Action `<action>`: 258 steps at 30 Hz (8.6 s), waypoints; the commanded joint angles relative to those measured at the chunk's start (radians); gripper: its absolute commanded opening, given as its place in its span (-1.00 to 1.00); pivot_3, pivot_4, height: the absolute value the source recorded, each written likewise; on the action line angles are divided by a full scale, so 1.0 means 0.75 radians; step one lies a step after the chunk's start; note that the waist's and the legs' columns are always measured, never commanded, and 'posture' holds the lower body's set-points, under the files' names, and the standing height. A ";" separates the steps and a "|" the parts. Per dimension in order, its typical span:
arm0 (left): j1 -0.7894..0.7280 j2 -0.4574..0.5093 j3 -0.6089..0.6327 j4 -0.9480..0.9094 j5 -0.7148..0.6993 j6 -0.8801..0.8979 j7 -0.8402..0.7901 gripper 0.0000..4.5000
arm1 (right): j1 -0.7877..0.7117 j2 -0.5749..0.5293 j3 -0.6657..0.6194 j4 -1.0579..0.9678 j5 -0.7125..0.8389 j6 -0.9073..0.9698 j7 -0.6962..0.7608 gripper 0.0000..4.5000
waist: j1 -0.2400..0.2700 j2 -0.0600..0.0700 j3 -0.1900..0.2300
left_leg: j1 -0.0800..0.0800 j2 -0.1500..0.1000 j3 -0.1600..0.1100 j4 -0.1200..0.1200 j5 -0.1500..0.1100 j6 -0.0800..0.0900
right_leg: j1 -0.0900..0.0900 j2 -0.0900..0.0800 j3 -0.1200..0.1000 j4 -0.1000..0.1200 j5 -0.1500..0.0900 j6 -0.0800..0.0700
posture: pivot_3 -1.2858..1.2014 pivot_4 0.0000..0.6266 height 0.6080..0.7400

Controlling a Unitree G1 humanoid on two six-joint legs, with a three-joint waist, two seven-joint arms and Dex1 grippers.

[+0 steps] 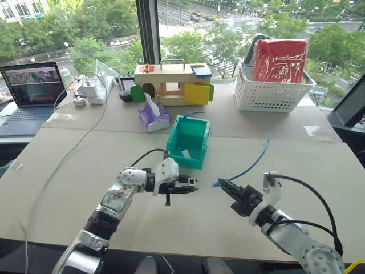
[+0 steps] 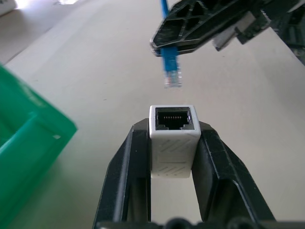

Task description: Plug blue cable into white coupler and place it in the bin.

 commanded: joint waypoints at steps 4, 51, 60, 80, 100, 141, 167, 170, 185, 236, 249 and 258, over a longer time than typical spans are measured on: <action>-0.040 -0.090 -0.067 0.090 0.082 -0.052 0.047 -0.70 | 0.100 0.084 -0.059 -0.139 -0.127 -0.105 -0.060 -1.00 | -0.013 0.000 0.000 | 0.000 0.000 0.000 0.000 0.000 0.000 | 0.000 0.000 0.000 0.001 -0.001 0.002 | 0.03 -0.52 0.90; 0.030 -0.080 -0.061 0.080 0.076 0.086 0.034 -0.50 | 0.141 0.155 -0.078 -0.201 -0.181 -0.148 -0.157 -1.00 | -0.014 0.000 0.000 | 0.001 0.000 -0.002 0.000 0.000 0.000 | 0.001 0.000 -0.001 0.001 -0.002 0.002 | 0.03 -0.52 0.90; -0.047 -0.097 -0.130 -0.063 0.084 0.436 0.059 -0.71 | 0.074 0.020 -0.020 -0.228 -0.160 -0.030 -0.125 -1.00 | -0.016 0.000 0.000 | 0.001 0.000 -0.002 0.001 0.000 0.000 | 0.001 0.000 -0.001 0.001 -0.002 0.002 | 0.03 -0.52 0.90; -0.203 -0.039 -0.328 -0.108 0.268 0.774 0.170 -0.71 | 0.042 -0.026 0.050 -0.254 0.157 -0.008 -0.289 -1.00 | -0.012 -0.002 -0.001 | 0.002 -0.001 -0.002 0.002 0.000 0.001 | 0.004 0.000 -0.001 0.001 -0.003 0.004 | 0.03 -0.52 0.90; -0.159 -0.027 -0.310 -0.206 0.220 0.912 0.250 -0.71 | 0.038 0.015 0.062 -0.100 0.187 -0.006 -0.239 -1.00 | -0.014 -0.002 -0.002 | 0.003 0.000 -0.002 0.002 0.002 0.003 | 0.004 0.000 -0.001 0.001 -0.003 0.005 | 0.03 -0.52 0.90; -0.155 -0.021 -0.337 -0.242 0.203 0.907 0.259 -0.71 | 0.079 0.099 0.064 -0.050 0.181 -0.016 -0.257 -1.00 | -0.016 -0.003 -0.002 | 0.004 0.000 -0.002 0.001 0.002 0.003 | 0.004 0.000 -0.001 0.001 -0.003 0.005 | 0.03 -0.52 0.90; -0.170 -0.028 -0.318 -0.279 0.179 0.996 0.290 -0.71 | 0.020 -0.026 0.143 -0.109 -0.037 0.094 -0.329 -1.00 | -0.018 -0.004 -0.003 | 0.006 0.000 -0.002 0.000 0.002 0.003 | 0.004 0.000 0.000 0.001 -0.003 0.005 | 0.03 -0.52 0.90; -0.177 -0.031 -0.315 -0.293 0.172 1.017 0.300 -0.71 | 0.010 -0.041 0.154 -0.125 -0.055 0.110 -0.341 -1.00 | -0.018 -0.004 -0.003 | 0.006 0.000 -0.002 0.000 0.002 0.003 | 0.004 0.000 0.000 0.001 -0.003 0.005 | 0.03 -0.52 0.90; -0.190 -0.035 -0.344 -0.293 0.166 1.027 0.311 -0.71 | -0.058 -0.143 0.214 -0.182 -0.102 0.228 -0.363 -1.00 | -0.016 -0.004 -0.003 | 0.006 0.000 -0.002 -0.001 0.002 0.003 | 0.005 0.000 0.000 0.001 -0.003 0.005 | 0.03 -0.52 0.90; -0.173 -0.147 -0.338 -0.305 0.210 1.208 0.548 -0.71 | -0.197 -0.151 0.265 -0.258 0.092 0.260 -0.584 -1.00 | 0.014 -0.014 -0.009 | 0.007 -0.001 -0.002 0.000 0.002 0.003 | 0.006 0.000 0.000 -0.001 -0.003 0.005 | 0.03 -0.52 0.90; -0.163 -0.128 -0.331 -0.345 0.202 1.235 0.548 -0.71 | -0.134 -0.141 0.308 -0.124 0.094 0.282 -0.433 -1.00 | 0.008 -0.019 -0.013 | 0.008 0.000 -0.002 -0.001 0.002 0.003 | 0.006 0.000 0.000 -0.001 -0.003 0.005 | 0.03 -0.52 0.90; -0.161 -0.109 -0.326 -0.372 0.197 1.258 0.556 -0.71 | -0.127 -0.159 0.318 -0.019 0.067 0.319 -0.284 -1.00 | -0.017 -0.026 -0.019 | 0.012 0.000 -0.002 -0.002 0.002 0.003 | 0.009 0.000 0.000 -0.001 -0.004 0.004 | 0.03 -0.52 0.90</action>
